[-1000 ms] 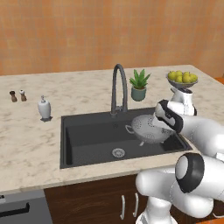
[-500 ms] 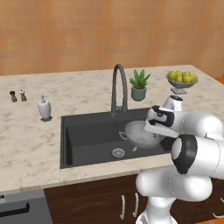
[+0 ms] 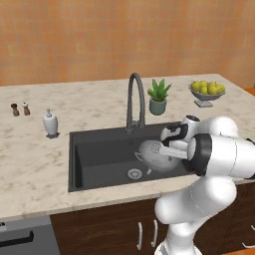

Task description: Put the colander in the sink, put the pear in the colander, and turn on the sink faucet and pour water over the colander.

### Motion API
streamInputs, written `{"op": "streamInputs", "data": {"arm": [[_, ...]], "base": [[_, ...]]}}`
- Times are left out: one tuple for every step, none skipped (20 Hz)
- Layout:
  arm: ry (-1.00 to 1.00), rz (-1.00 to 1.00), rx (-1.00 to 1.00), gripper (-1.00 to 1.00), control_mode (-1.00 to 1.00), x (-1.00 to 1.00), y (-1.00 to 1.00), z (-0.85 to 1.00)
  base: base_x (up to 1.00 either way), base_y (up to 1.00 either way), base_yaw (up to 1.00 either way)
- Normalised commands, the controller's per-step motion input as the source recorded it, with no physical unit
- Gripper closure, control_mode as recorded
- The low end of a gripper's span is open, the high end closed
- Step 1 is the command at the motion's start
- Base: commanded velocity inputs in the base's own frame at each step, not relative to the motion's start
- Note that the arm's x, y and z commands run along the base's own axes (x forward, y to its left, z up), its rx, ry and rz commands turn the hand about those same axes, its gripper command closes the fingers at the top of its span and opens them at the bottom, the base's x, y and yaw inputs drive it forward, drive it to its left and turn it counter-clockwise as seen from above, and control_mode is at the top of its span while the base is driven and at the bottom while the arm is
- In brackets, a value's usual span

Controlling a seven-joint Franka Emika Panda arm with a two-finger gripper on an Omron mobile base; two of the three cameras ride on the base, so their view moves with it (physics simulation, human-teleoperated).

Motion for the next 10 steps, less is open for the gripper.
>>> {"op": "streamInputs", "data": {"arm": [[0.00, 0.08, 0.00, 1.00, -1.00, 0.24, 0.22, -0.51], [0.00, 0.08, 0.02, 1.00, -1.00, 0.24, 0.21, -0.44], [0.01, 0.06, 0.03, 1.00, -1.00, 0.33, 0.20, -0.41], [0.01, 0.03, 0.06, 1.00, -1.00, 0.41, 0.21, -0.30], [0.01, 0.00, 0.07, 1.00, -1.00, 0.43, 0.22, -0.25], [0.03, 0.00, 0.08, 1.00, -1.00, 0.43, 0.19, -0.22], [0.04, 0.00, 0.08, 1.00, -1.00, 0.39, 0.17, -0.22], [0.03, 0.00, 0.09, 1.00, -1.00, 0.36, 0.11, -0.19], [0.04, 0.00, 0.09, 1.00, -1.00, 0.34, 0.04, -0.16], [0.05, 0.00, 0.09, 1.00, -1.00, 0.30, 0.00, -0.13]], "base": [[0.00, 0.00, 0.00], [0.00, 0.00, 0.00], [0.00, 0.00, 0.00], [0.00, 0.00, 0.00], [0.00, 0.00, 0.00], [0.00, 0.00, 0.00], [0.00, 0.00, 0.00], [0.00, 0.00, 0.00], [0.00, 0.00, 0.00], [0.00, 0.00, 0.00]]}}
